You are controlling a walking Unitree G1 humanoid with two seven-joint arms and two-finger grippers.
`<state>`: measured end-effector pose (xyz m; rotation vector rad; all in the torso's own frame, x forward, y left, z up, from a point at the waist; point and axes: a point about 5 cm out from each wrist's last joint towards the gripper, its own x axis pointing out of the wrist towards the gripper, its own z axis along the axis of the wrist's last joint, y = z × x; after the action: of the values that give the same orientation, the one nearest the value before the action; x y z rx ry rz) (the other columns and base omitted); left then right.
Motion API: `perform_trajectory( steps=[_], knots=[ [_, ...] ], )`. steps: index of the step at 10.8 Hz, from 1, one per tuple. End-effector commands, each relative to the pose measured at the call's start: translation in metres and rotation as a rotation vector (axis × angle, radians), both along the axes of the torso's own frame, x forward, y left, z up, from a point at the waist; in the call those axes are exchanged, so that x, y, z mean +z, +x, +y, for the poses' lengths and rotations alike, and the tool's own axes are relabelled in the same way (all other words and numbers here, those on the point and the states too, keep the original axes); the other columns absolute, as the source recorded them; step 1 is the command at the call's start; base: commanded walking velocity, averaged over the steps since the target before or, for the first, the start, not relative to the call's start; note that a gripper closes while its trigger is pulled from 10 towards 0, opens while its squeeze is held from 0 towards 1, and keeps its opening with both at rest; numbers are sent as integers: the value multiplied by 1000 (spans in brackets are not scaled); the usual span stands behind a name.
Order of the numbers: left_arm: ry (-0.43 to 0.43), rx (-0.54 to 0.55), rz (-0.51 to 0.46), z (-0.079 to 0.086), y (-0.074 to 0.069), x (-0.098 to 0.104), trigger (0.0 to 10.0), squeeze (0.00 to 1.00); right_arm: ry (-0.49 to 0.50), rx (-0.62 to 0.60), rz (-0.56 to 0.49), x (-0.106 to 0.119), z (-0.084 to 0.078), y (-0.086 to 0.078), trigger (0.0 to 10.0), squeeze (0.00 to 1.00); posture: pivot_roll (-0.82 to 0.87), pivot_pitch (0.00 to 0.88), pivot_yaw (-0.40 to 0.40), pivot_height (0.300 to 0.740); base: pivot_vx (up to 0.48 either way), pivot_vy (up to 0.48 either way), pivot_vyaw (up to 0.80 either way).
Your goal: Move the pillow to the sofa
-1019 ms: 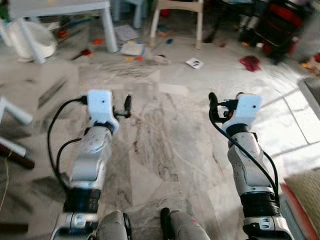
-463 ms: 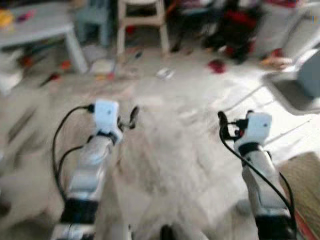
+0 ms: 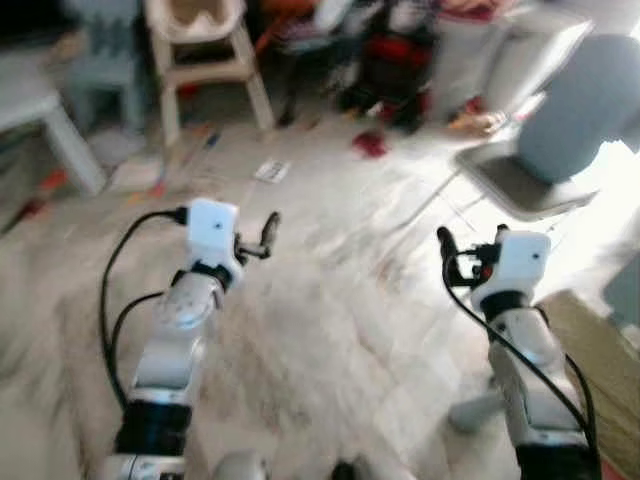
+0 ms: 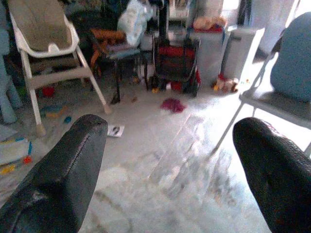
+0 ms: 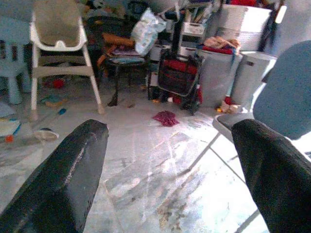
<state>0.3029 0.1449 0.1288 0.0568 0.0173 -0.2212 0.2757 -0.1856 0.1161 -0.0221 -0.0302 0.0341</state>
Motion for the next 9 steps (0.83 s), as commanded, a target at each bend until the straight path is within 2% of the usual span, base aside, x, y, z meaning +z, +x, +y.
perform_trajectory(
  steps=[1,3,4,9],
  knots=[
    [-14,9,26,-2,2,-3,10000,0,-13,-11,-2,3,-4,1,10000,0,-78,78,-36,740,0,0,-800],
    [1,47,67,-4,9,-8,10000,0,-8,-14,6,3,-5,2,10000,0,-81,79,-36,740,0,0,-800],
    [-23,51,74,-3,12,-7,10000,0,-5,-17,9,2,-5,3,10000,0,-81,79,-36,740,0,0,-800],
    [-45,55,62,-8,19,-2,10000,0,-6,-19,25,-1,-3,4,10000,0,-76,66,-43,740,0,0,-800]
  ],
)
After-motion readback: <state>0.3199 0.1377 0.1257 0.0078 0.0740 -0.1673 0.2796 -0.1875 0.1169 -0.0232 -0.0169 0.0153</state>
